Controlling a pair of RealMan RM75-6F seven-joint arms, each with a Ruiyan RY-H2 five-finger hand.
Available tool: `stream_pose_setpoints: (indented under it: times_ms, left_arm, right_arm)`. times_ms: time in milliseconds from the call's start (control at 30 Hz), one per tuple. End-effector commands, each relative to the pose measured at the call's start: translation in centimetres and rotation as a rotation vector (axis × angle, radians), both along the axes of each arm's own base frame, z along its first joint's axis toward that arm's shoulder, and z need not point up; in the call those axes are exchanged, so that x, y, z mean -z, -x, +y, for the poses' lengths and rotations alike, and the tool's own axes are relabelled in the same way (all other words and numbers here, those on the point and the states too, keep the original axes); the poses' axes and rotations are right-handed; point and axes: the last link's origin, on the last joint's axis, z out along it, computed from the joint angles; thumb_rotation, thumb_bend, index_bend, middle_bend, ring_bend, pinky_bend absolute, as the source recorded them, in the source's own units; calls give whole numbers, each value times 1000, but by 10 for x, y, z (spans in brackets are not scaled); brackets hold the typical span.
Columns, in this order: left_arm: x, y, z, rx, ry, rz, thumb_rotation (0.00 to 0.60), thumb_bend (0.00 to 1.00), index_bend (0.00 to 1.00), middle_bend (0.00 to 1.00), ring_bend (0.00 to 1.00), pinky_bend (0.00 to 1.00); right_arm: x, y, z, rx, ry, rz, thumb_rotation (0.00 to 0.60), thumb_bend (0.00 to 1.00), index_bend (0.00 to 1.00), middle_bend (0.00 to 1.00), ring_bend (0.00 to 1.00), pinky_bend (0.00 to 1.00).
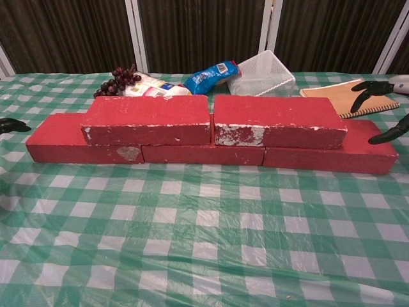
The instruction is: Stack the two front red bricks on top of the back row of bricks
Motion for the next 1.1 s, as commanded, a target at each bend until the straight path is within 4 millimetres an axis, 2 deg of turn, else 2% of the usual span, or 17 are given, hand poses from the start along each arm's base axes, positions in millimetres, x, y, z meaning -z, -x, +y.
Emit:
stream_pose_setpoints:
  times_ms: [33,333,667,867,1100]
  left_arm:
    - [0,0,0,-1,1,0,600,243,0,0,0,74]
    - [-2,1,1,-4,-1,-2,600,242,0,0,0,74]
    - [-3,1,1,-3,-1,-6,600,243,0,0,0,74]
    - [-4,0,0,0,-5,-9,600,244,0,0,0,74]
    - [-4,0,0,1,-8,-9,600,243,0,0,0,74]
  right_arm:
    - [8,-4,-4,0,-11,-3,528,22,379,10,0,67]
    - [24,-21,-10,-23,-31,-23,527,25,382,10,0,67]
    - [31,-30,-10,-31,-39,-39,528,26,384,10,0,67]
    - [28,-28,-8,-27,-31,-38,527,26,382,10,0,67]
    - [13,-19,3,-31,7,-52,528,26,370,9,0,67]
